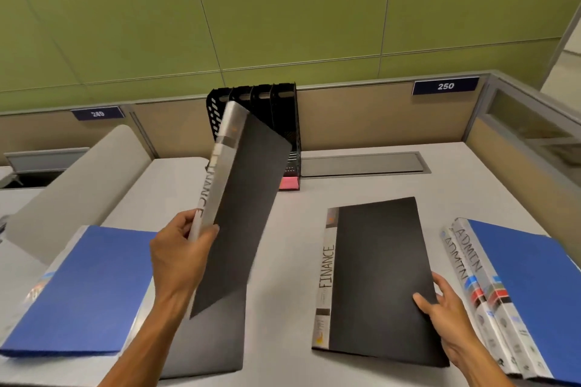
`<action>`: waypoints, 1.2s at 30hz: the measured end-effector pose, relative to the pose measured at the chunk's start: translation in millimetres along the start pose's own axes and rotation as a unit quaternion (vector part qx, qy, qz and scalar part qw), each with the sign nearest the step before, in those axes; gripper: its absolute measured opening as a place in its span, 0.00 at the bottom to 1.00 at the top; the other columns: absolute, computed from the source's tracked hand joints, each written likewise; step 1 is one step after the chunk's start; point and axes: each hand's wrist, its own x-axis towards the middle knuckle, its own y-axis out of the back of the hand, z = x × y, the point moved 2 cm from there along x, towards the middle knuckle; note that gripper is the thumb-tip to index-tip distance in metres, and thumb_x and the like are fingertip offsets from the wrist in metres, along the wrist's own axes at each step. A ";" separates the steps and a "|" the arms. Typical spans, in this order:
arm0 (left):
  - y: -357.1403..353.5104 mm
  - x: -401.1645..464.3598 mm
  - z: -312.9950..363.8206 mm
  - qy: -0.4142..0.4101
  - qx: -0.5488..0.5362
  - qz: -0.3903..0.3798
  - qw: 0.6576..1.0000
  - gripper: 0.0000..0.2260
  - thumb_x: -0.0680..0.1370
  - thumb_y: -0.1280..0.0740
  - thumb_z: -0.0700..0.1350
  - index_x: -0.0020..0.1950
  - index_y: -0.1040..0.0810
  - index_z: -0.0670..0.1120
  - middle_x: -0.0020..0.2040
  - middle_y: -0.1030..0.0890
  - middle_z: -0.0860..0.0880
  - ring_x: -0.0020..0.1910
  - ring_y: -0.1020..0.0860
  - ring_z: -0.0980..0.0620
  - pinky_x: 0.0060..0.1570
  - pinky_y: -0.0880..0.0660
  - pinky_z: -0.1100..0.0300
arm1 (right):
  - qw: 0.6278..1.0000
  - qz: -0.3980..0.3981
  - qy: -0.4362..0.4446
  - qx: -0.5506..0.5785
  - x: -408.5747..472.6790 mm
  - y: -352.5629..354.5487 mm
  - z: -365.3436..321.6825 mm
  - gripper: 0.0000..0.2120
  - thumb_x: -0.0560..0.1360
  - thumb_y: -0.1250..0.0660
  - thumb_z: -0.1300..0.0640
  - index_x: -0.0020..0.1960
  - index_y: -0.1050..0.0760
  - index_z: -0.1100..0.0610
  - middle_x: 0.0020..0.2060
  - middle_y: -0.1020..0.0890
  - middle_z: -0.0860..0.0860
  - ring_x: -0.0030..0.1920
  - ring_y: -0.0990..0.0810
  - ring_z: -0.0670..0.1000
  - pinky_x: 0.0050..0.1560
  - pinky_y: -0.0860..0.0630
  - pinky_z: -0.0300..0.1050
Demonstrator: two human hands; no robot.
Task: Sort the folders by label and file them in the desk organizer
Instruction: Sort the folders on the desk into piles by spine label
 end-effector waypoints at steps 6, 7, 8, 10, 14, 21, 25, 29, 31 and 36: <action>-22.5 13.4 6.3 0.161 -0.232 -0.158 0.946 0.10 0.76 0.27 0.53 0.55 0.17 0.52 0.46 0.13 0.51 0.40 0.14 0.43 0.35 0.17 0.53 | 0.999 -0.018 0.008 0.046 -7.0 -12.7 -11.6 0.25 0.78 0.31 0.65 0.69 0.29 0.45 0.61 0.18 0.52 0.60 0.18 0.54 0.59 0.20 0.53; -33.5 11.2 7.0 0.177 -0.248 -0.193 0.933 0.08 0.77 0.28 0.51 0.54 0.16 0.52 0.45 0.12 0.50 0.39 0.14 0.42 0.36 0.16 0.51 | 0.998 -0.025 0.008 0.060 -8.3 -14.4 -14.0 0.24 0.78 0.31 0.65 0.69 0.28 0.45 0.61 0.17 0.52 0.60 0.17 0.54 0.60 0.21 0.53; -45.7 7.5 6.6 0.188 -0.251 -0.227 0.922 0.07 0.78 0.29 0.51 0.53 0.16 0.51 0.45 0.12 0.48 0.39 0.13 0.42 0.38 0.16 0.49 | 0.997 -0.033 0.008 0.070 -10.4 -16.2 -16.6 0.24 0.77 0.31 0.65 0.68 0.27 0.45 0.61 0.17 0.53 0.60 0.17 0.54 0.62 0.22 0.55; -70.7 -2.7 1.9 0.208 -0.250 -0.287 0.901 0.07 0.79 0.30 0.51 0.53 0.15 0.50 0.45 0.12 0.47 0.41 0.13 0.42 0.39 0.16 0.49 | 0.995 -0.049 0.009 0.088 -15.3 -19.9 -20.9 0.25 0.77 0.30 0.64 0.70 0.27 0.45 0.62 0.18 0.51 0.63 0.19 0.54 0.68 0.27 0.59; -114.1 -22.5 -15.8 0.268 -0.263 -0.377 0.847 0.09 0.80 0.32 0.48 0.56 0.17 0.45 0.46 0.13 0.42 0.42 0.14 0.40 0.38 0.17 0.50 | 0.992 -0.020 0.015 0.125 -24.5 -21.1 -26.7 0.29 0.75 0.28 0.62 0.73 0.28 0.46 0.70 0.25 0.46 0.73 0.30 0.54 0.75 0.37 0.63; -150.3 -52.6 -50.2 0.312 -0.259 -0.470 0.784 0.13 0.81 0.33 0.54 0.64 0.22 0.51 0.53 0.13 0.45 0.49 0.14 0.40 0.48 0.17 0.41 | 0.985 -0.106 -0.024 0.132 -48.6 -29.8 -33.5 0.36 0.61 0.16 0.58 0.66 0.23 0.41 0.63 0.18 0.55 0.64 0.20 0.59 0.59 0.20 0.57; -161.1 -68.0 -59.1 0.328 -0.253 -0.460 0.786 0.14 0.82 0.34 0.53 0.67 0.25 0.53 0.56 0.14 0.46 0.52 0.14 0.42 0.50 0.17 0.42 | 0.983 -0.089 -0.048 0.154 -53.2 -24.7 -29.3 0.25 0.69 0.22 0.55 0.65 0.20 0.45 0.63 0.18 0.55 0.62 0.19 0.57 0.55 0.19 0.52; -173.8 -87.9 -51.2 0.304 -0.240 -0.423 0.819 0.16 0.83 0.36 0.53 0.70 0.29 0.54 0.61 0.18 0.48 0.56 0.17 0.44 0.53 0.18 0.44 | 0.979 -0.064 -0.101 0.165 -47.4 -7.5 -21.5 0.19 0.79 0.39 0.36 0.59 0.16 0.45 0.62 0.18 0.51 0.65 0.21 0.52 0.64 0.25 0.54; -180.3 -100.8 -42.1 0.294 -0.235 -0.412 0.830 0.17 0.83 0.36 0.52 0.71 0.31 0.53 0.62 0.19 0.49 0.57 0.18 0.45 0.54 0.18 0.44 | 0.990 -0.042 -0.102 0.092 -45.2 2.1 -27.1 0.17 0.76 0.32 0.37 0.61 0.20 0.42 0.65 0.22 0.45 0.69 0.27 0.48 0.71 0.35 0.48; -203.5 -137.2 -18.8 0.274 -0.186 -0.441 0.834 0.21 0.83 0.39 0.55 0.75 0.36 0.55 0.67 0.23 0.50 0.62 0.21 0.45 0.63 0.23 0.41 | 0.978 -0.027 -0.080 -0.190 -31.3 32.7 -35.1 0.26 0.78 0.30 0.46 0.73 0.34 0.46 0.73 0.32 0.47 0.61 0.23 0.42 0.57 0.24 0.36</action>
